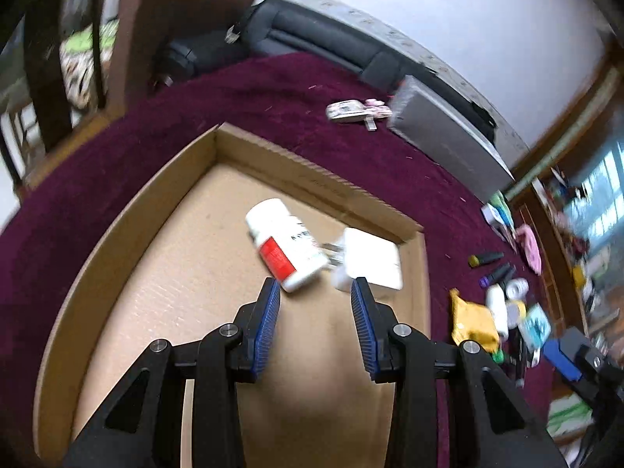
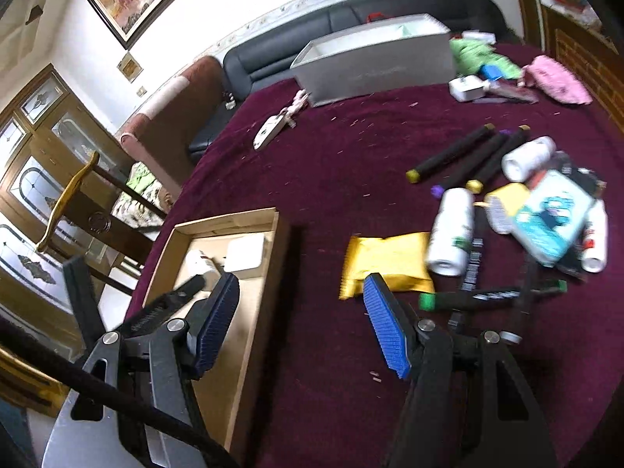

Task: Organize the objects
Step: 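Move the left gripper back to the pile and grasp the yellow packet, then regrip the yellow packet with the left gripper while the right gripper grasps a white bottle, then carry the yellow packet and white bottle toward the cardboard tray, then lower the packet and bottle into the tray and open both grippers, then withdraw both grippers from the tray back toward the pile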

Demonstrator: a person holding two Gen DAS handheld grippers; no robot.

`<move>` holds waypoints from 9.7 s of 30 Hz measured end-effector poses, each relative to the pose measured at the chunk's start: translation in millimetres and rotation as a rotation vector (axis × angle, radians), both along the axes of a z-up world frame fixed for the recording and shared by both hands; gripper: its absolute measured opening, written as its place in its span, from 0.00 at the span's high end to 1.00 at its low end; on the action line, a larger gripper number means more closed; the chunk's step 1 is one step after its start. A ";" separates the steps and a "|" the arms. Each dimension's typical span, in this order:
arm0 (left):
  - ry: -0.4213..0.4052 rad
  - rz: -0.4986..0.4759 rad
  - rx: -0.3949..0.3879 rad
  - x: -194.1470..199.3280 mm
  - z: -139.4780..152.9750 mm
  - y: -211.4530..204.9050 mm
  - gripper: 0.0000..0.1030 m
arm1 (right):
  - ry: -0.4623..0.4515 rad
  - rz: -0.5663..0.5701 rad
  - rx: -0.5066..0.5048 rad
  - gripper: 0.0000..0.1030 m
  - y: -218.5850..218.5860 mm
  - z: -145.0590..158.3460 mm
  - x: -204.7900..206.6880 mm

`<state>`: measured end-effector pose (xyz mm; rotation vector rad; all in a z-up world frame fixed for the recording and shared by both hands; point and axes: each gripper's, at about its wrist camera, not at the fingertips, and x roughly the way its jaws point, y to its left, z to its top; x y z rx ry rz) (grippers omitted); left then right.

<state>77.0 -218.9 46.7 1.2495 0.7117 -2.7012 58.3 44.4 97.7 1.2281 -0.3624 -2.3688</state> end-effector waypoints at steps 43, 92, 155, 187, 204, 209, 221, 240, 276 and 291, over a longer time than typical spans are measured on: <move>-0.224 -0.752 -0.038 -91.4 -16.8 199.4 0.47 | 0.058 -0.420 0.044 0.35 231.8 -47.4 28.3; -0.040 -0.960 -0.479 -30.8 -11.9 249.1 0.59 | -0.046 -0.288 -0.031 0.35 181.0 -37.9 11.6; 0.051 -1.098 -0.495 32.9 7.8 225.9 0.64 | -0.221 -0.112 -0.057 0.69 140.9 -45.6 6.5; 0.043 -0.864 -0.200 42.6 20.4 183.1 0.63 | -0.220 -0.072 -0.262 0.69 154.9 -54.7 43.7; -0.113 -0.322 -0.384 -21.6 1.9 -20.6 0.63 | -0.258 0.221 -0.261 0.68 -49.0 -31.2 -19.9; -0.170 -0.306 -0.403 -39.6 -13.0 -36.2 0.63 | -0.301 0.255 -0.172 0.68 -113.5 -53.8 -26.4; -0.147 -0.305 -0.340 -71.9 -23.9 -53.5 0.62 | -0.281 0.224 0.012 0.68 -147.4 -77.8 -34.4; -0.103 -0.349 -0.347 -70.9 -14.4 -57.4 0.61 | -0.104 0.219 0.026 0.67 -159.0 -54.2 -13.3; 0.478 -0.311 -0.429 49.0 195.5 123.2 0.52 | 0.503 -0.751 0.822 0.56 268.8 130.6 76.3; 0.428 -0.461 -0.490 15.5 232.2 195.7 0.26 | 0.740 -1.091 0.808 0.11 348.6 385.5 154.8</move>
